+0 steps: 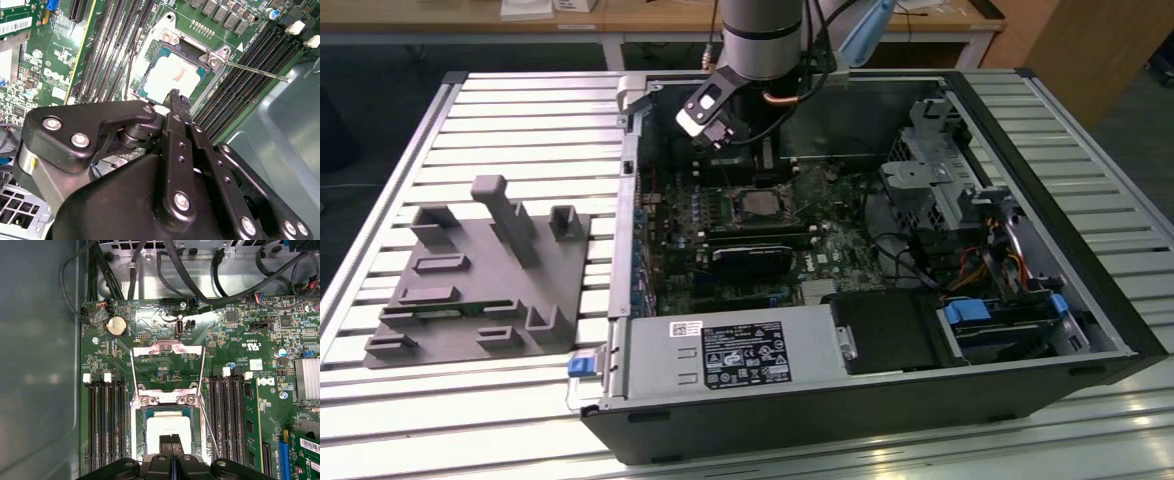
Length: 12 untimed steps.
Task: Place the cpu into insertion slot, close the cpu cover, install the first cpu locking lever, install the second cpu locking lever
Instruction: 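Close the cpu cover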
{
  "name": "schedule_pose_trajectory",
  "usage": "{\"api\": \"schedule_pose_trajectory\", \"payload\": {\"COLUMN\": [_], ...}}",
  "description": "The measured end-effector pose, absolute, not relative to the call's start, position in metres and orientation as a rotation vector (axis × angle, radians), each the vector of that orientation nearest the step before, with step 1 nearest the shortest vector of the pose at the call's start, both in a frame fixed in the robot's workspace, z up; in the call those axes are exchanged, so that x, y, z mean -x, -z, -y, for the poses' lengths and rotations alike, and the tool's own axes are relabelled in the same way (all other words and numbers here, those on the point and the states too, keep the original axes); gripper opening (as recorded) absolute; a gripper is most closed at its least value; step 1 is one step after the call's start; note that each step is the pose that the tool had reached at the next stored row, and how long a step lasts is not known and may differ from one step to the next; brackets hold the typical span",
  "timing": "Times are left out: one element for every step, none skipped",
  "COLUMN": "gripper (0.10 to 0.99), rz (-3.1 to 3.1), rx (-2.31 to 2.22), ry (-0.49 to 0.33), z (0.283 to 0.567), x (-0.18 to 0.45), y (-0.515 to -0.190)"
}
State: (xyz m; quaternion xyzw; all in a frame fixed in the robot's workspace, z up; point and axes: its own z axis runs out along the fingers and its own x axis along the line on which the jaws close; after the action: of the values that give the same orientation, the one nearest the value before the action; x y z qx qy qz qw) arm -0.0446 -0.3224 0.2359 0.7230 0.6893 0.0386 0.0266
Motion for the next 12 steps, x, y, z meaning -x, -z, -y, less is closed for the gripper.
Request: {"api": "schedule_pose_trajectory", "payload": {"gripper": [0.106, 0.106, 0.106, 0.106, 0.106, 0.106, 0.106, 0.106, 0.106, 0.106, 0.106, 0.106], "rz": [-2.129, -2.129, -2.129, -2.129, -2.129, -2.129, -2.129, -2.129, -2.129, -2.129, -2.129, -2.129], "rx": [-2.234, -2.234, -2.234, -2.234, -2.234, -2.234, -2.234, -2.234, -2.234, -2.234, -2.234, -2.234], "ry": [-0.119, -0.119, -0.118, -0.119, -0.119, -0.119, -0.119, -0.119, -0.119, -0.119, -0.119, -0.119], "z": [0.322, 0.322, 0.322, 0.322, 0.322, 0.322, 0.322, 0.322, 0.322, 0.322, 0.322, 0.322], "x": [0.045, 0.045, 0.045, 0.045, 0.045, 0.045, 0.045, 0.045, 0.045, 0.045, 0.045, 0.045], "y": [-0.236, -0.236, -0.237, -0.239, -0.241, -0.244, -0.246, -0.249, -0.251, -0.253, -0.253, -0.253]}}
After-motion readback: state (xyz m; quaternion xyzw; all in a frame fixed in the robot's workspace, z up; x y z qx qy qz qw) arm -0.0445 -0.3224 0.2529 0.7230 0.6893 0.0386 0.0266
